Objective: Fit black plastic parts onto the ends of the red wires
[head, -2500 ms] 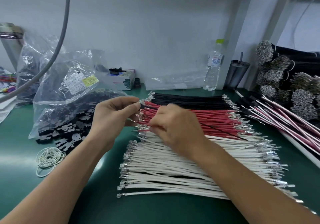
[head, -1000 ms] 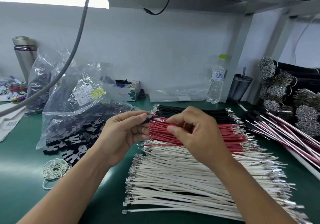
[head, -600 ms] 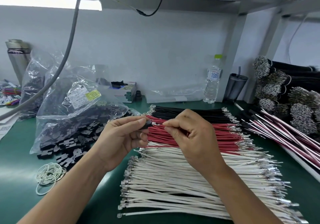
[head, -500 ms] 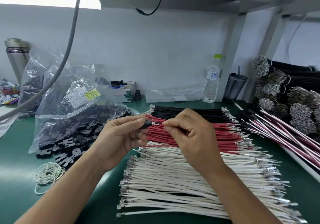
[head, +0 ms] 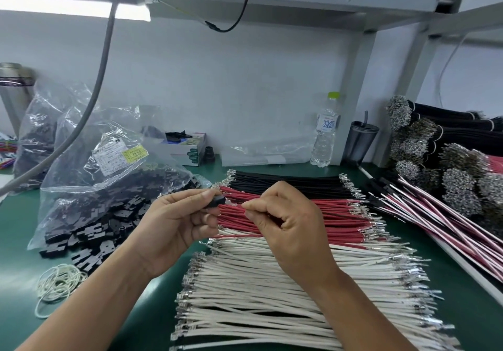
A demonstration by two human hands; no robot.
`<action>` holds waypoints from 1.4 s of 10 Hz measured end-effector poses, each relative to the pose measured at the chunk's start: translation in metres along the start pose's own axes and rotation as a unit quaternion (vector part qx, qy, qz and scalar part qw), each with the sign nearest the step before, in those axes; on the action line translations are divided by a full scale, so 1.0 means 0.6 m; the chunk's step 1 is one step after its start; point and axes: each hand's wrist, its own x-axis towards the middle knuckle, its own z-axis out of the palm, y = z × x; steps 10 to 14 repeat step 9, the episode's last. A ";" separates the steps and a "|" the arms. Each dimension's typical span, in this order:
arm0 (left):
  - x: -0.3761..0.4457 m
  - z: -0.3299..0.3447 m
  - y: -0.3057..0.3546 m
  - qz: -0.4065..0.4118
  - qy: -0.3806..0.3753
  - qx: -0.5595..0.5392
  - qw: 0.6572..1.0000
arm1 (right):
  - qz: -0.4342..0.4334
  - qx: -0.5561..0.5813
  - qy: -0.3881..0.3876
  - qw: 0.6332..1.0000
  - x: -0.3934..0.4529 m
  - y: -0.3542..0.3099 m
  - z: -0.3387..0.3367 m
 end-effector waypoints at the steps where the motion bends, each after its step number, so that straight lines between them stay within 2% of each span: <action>1: -0.001 0.002 -0.001 0.001 -0.006 0.004 1.000 | 0.026 0.014 0.024 0.999 0.001 0.001 0.000; 2: -0.002 0.004 -0.001 0.001 -0.006 0.007 1.000 | 0.045 0.035 0.022 0.998 0.000 0.000 0.001; 3: -0.002 0.004 0.000 -0.003 -0.001 0.013 1.000 | 0.025 0.024 0.004 0.999 -0.002 0.000 0.002; 5: 0.000 0.002 0.000 -0.019 0.012 0.026 0.999 | -0.062 -0.130 -0.009 0.990 0.002 -0.003 -0.004; 6: 0.001 0.003 -0.003 -0.033 0.019 0.037 0.999 | -0.070 -0.174 -0.009 0.982 0.002 -0.005 -0.001; 7: 0.000 0.004 -0.007 -0.001 0.054 0.169 0.984 | -0.013 -0.191 -0.051 0.980 -0.001 -0.001 -0.003; 8: 0.001 0.011 -0.018 0.076 0.087 0.379 0.918 | 0.053 -0.226 -0.139 0.963 -0.002 0.003 0.003; 9: -0.005 0.010 -0.016 0.097 0.081 0.513 0.849 | 0.083 -0.261 -0.138 0.952 -0.008 0.002 -0.036; 14: -0.005 0.010 -0.016 0.097 0.081 0.513 0.849 | 0.083 -0.261 -0.138 0.952 -0.008 0.002 -0.036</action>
